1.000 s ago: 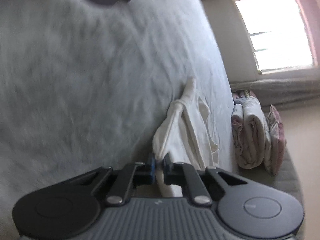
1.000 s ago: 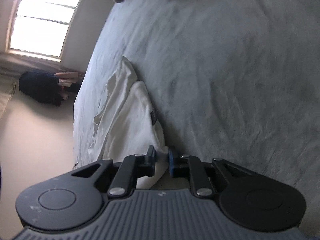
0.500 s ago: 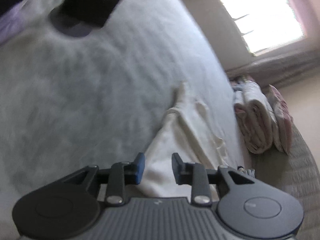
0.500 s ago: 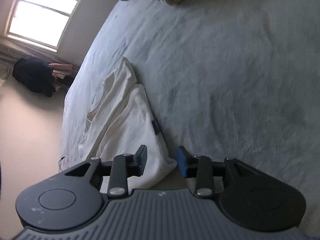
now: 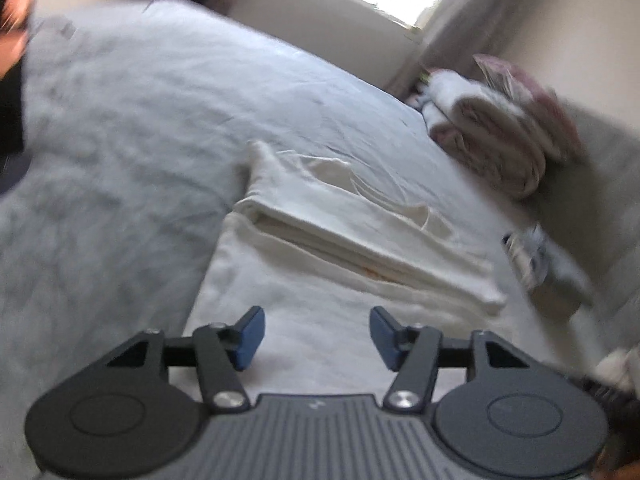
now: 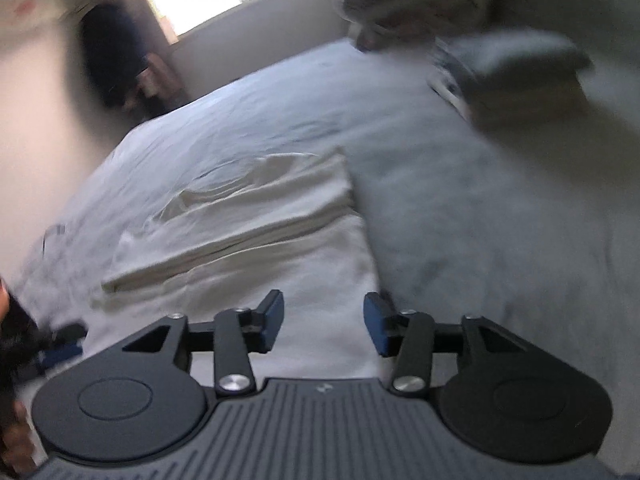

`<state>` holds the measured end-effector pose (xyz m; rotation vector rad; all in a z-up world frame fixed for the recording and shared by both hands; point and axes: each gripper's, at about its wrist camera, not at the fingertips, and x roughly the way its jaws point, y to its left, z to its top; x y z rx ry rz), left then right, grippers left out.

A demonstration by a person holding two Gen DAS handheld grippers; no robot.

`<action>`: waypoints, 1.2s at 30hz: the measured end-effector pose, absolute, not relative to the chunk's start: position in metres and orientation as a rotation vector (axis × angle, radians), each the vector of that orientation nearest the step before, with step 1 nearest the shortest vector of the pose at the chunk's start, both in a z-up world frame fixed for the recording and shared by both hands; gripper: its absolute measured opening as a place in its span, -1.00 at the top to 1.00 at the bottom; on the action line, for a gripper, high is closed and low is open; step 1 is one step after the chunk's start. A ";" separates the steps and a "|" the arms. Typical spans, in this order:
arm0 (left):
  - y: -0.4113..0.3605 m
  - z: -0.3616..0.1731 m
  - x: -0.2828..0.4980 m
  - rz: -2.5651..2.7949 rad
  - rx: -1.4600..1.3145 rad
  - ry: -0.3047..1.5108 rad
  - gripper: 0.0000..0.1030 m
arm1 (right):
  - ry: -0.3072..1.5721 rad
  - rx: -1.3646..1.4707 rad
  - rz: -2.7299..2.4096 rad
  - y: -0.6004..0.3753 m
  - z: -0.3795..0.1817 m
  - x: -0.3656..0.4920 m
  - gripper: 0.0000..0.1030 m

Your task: Fold clothes

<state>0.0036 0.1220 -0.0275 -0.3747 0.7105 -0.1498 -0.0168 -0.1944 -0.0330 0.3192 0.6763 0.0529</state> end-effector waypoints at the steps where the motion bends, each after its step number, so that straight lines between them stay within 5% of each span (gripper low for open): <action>1: 0.117 -0.029 0.004 -0.155 -0.334 0.708 -0.31 | 0.668 0.280 0.064 -0.189 -0.034 -0.015 -0.09; 14: 0.081 -0.050 -0.003 -0.230 0.085 0.710 -0.70 | 0.715 0.104 0.126 -0.172 -0.059 -0.010 -0.33; 24: 0.112 -0.053 -0.032 -0.322 0.103 0.667 -0.76 | 0.656 -0.064 0.238 -0.183 -0.064 -0.039 -0.35; 28: 0.125 -0.052 -0.044 -0.354 0.085 0.659 -0.80 | 0.651 -0.089 0.229 -0.192 -0.064 -0.049 -0.57; 36: 0.151 -0.039 -0.055 -0.359 -0.020 0.710 -0.89 | 0.736 0.173 0.193 -0.236 -0.054 -0.043 -0.57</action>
